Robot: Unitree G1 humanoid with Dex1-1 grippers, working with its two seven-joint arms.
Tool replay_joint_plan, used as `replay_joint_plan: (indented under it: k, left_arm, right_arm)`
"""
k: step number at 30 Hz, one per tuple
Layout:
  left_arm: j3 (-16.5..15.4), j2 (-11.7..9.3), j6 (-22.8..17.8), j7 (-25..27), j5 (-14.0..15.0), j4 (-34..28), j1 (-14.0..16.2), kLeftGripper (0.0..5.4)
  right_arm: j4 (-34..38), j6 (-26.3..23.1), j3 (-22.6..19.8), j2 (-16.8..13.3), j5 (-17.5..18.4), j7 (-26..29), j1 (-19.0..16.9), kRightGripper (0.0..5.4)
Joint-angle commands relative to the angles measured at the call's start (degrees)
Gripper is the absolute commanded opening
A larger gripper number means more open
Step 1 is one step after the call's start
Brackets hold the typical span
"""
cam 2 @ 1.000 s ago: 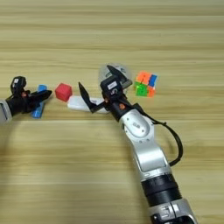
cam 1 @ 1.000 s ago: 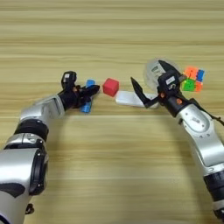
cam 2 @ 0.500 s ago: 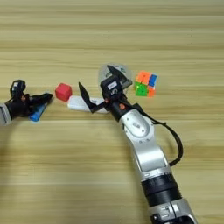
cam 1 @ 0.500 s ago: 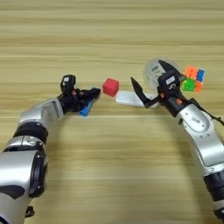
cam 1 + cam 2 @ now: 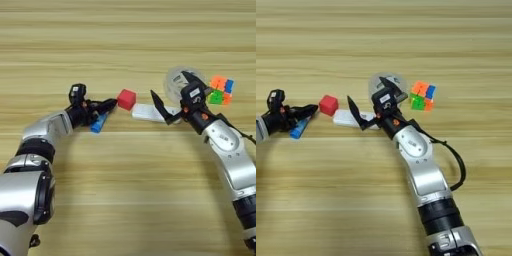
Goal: Move the objects on the table
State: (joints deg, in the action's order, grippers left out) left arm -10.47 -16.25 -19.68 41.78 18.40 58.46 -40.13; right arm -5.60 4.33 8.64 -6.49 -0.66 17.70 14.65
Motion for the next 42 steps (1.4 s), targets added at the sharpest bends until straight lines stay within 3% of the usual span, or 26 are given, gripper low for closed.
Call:
replay_joint_plan:
  k: [1, 12, 20, 32, 42]
  left_arm:
    - [-0.2, 0.5, -1.0, -0.5, -0.5, -0.1, 0.8, 4.3]
    - [-0.8, 0.8, -1.6, -0.1, -0.1, -1.8, 1.1, 5.37]
    - [-1.2, 0.9, -2.1, -0.1, 0.0, -2.9, 1.5, 5.37]
    - [-1.6, 1.0, -2.9, -0.2, 0.0, -4.0, 1.8, 5.37]
    - [-1.8, 0.8, -3.0, -0.3, -0.1, -4.3, 1.9, 5.37]
  right_arm:
    - [-2.0, 0.5, -0.8, -0.4, 0.3, 0.1, 1.6, 5.4]
    - [-10.2, 2.4, -2.5, -1.0, 1.4, 1.8, 4.5, 5.4]
    - [-16.4, 5.0, -3.5, -1.5, 2.2, 3.7, 6.5, 5.4]
    - [-26.7, 9.0, -4.8, -1.9, 5.3, 11.4, 9.4, 5.4]
    - [-26.0, 10.0, -3.7, -2.7, 6.9, 19.3, 6.9, 5.4]
